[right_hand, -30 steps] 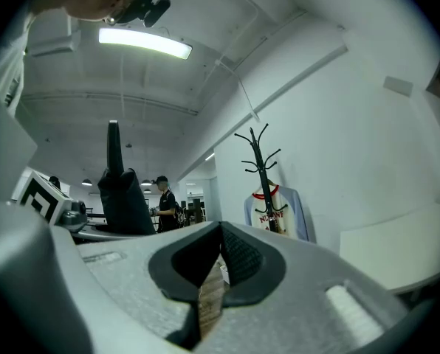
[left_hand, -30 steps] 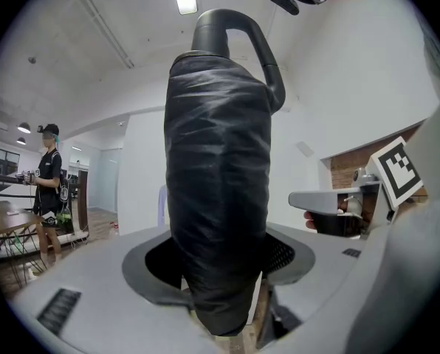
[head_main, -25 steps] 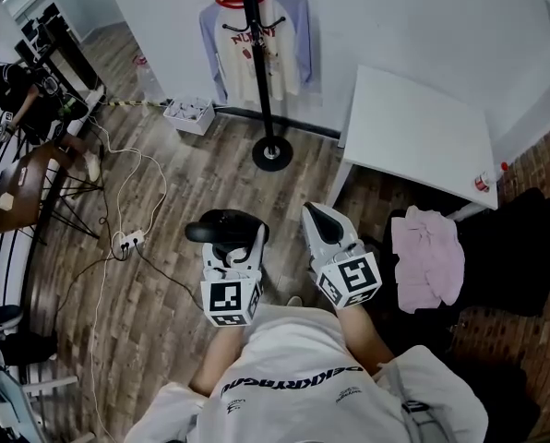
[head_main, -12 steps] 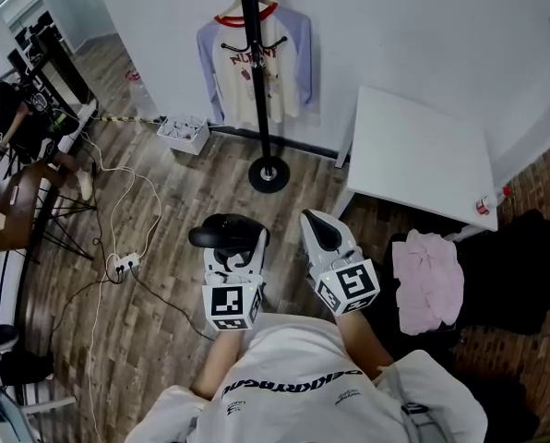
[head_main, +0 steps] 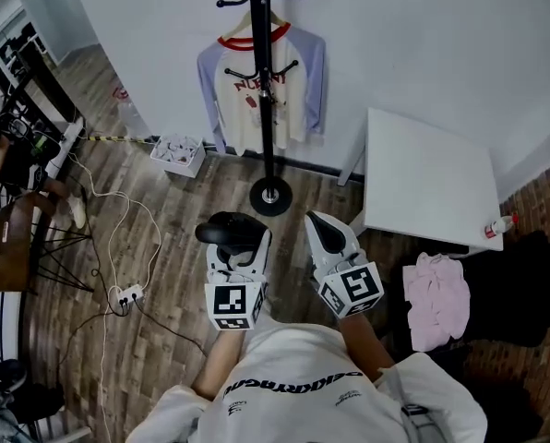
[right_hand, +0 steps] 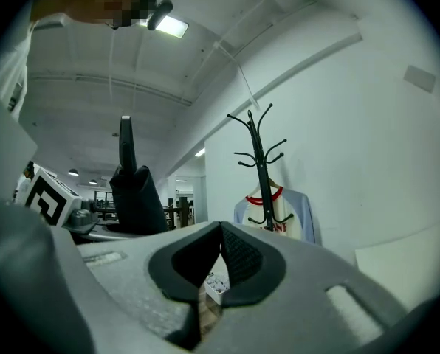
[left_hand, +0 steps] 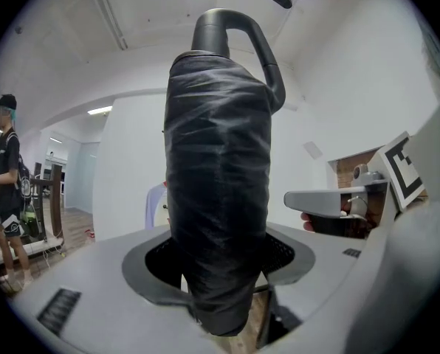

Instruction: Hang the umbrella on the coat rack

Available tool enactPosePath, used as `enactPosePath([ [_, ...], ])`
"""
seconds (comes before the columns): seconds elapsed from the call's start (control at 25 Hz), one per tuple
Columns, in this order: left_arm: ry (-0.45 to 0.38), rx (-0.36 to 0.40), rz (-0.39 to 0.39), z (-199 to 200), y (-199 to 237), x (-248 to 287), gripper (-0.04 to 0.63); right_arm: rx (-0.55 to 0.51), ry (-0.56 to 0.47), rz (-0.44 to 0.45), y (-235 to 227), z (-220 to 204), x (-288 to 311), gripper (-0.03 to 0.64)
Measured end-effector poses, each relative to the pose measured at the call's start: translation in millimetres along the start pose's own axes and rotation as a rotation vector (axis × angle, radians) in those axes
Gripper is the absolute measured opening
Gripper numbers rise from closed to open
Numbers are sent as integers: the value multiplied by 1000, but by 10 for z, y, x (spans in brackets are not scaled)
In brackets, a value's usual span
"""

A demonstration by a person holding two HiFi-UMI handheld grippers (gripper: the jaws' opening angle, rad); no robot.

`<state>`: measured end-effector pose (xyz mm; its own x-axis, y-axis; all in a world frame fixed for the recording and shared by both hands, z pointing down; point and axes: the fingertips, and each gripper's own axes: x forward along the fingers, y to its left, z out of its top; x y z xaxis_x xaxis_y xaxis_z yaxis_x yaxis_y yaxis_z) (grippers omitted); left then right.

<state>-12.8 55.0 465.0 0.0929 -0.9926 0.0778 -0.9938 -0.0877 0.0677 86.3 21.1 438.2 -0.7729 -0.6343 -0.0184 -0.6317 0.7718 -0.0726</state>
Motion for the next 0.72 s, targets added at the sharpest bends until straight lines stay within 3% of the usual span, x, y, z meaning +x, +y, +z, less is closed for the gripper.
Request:
enactPosePath([
  [0.4, 48, 20, -92, 399, 1152, 1049, 255, -5, -16, -87, -111, 318, 1479, -5],
  [0.72, 73, 27, -172, 518, 1625, 1603, 255, -20, -19, -158, -228, 333, 2134, -5],
])
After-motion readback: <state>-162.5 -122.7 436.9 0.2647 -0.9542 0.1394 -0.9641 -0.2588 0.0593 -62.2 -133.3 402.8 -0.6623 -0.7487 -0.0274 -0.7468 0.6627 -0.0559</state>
